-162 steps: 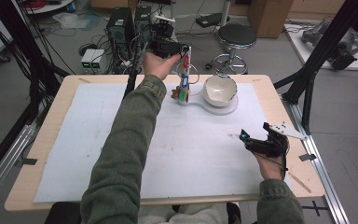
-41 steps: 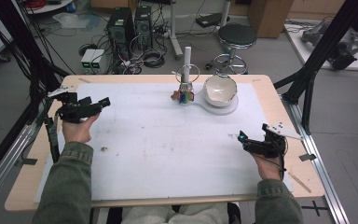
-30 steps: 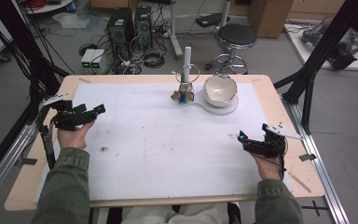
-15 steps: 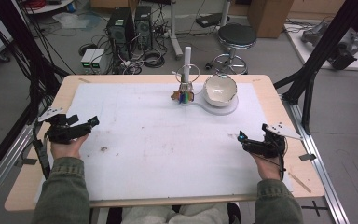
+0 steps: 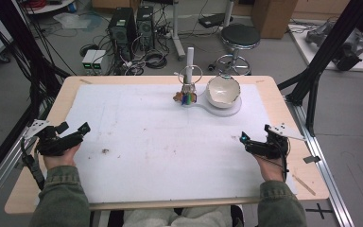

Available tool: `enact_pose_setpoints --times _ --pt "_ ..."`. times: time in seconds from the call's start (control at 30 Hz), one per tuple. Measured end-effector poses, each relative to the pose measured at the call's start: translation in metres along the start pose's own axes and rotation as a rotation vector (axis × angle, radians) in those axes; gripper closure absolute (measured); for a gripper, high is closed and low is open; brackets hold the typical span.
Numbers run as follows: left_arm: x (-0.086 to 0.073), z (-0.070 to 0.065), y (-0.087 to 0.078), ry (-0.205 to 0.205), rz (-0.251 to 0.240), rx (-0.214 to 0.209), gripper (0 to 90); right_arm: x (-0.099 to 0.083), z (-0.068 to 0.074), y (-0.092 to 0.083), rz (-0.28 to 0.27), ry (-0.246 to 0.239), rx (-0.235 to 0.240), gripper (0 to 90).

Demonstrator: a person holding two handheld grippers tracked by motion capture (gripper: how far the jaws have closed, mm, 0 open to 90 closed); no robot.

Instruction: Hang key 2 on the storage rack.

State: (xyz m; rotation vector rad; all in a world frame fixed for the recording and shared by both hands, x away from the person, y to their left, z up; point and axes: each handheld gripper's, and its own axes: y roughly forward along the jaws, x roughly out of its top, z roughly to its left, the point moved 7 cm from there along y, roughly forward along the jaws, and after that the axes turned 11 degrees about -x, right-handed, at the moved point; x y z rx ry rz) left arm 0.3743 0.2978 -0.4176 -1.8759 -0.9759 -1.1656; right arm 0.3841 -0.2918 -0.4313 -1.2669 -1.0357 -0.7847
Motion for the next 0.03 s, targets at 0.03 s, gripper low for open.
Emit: enact_pose_setpoints --times 0.03 --pt "0.0003 0.0003 -0.0004 0.000 -0.003 0.004 7.1 0.0001 0.0005 -0.0001 0.000 0.000 0.001 0.7"
